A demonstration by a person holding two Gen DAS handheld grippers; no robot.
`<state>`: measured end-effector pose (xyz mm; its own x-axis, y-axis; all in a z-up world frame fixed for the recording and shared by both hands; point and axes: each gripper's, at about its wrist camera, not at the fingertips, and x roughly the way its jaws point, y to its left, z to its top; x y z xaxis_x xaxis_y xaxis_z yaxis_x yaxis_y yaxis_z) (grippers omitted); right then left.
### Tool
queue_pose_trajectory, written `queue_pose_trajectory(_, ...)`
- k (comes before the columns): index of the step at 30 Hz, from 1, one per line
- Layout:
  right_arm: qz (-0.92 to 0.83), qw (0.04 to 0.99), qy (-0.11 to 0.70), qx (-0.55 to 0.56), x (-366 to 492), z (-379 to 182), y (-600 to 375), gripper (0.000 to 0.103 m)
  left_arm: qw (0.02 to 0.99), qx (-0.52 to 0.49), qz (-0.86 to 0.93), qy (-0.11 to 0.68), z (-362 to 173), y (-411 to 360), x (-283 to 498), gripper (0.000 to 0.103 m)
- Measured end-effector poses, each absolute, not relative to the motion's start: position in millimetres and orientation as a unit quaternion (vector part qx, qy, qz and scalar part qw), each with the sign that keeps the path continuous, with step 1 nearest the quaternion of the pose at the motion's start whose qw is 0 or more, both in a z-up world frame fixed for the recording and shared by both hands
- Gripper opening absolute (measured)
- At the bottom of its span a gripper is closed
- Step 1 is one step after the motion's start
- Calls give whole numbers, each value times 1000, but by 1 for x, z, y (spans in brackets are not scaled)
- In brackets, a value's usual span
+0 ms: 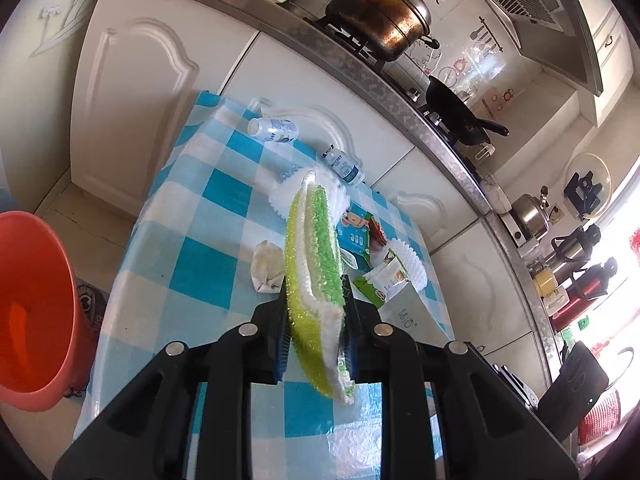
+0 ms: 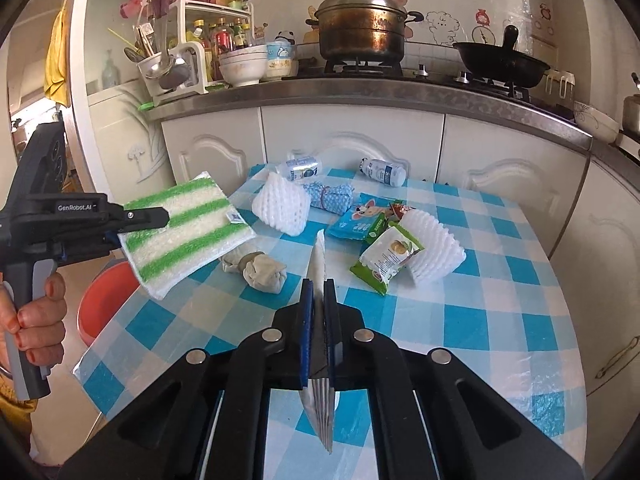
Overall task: Collect trash
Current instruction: 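Grasp the white paper bag with the right tool while the left tool holds the sponge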
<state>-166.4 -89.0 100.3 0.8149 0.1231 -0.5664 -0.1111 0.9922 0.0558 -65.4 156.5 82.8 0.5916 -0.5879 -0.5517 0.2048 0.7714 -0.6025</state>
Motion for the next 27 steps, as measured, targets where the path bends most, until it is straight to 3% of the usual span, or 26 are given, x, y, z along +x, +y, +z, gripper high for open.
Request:
queue_pose_trajectory(8,65,950,305,-3,-163,106,-83,1,863,-249,-207,386,77,189,-83,23)
queue_pose_trajectory(11,75,942,328,10,-160,93,-88,4,869,-239,-193,387,70,197,-91,23)
queue_pose_trajectory(12,84,938,337,18,-159,89,-89,10,871,-236,-190,388,68,199,-92,23)
queue_pose_trajectory(13,92,934,345,31,-159,83,-92,40,872,-233,-187,388,67,201,-94,23)
queue_pose_trajectory(14,97,929,355,43,-158,77,-93,86,873,-230,-184,388,65,204,-97,23)
queue_pose_trajectory(15,98,924,365,51,-157,70,-93,96,874,-228,-182,388,64,205,-99,23)
queue_pose_trajectory(27,100,885,442,109,-144,15,-68,98,887,-195,-178,380,61,206,-117,23)
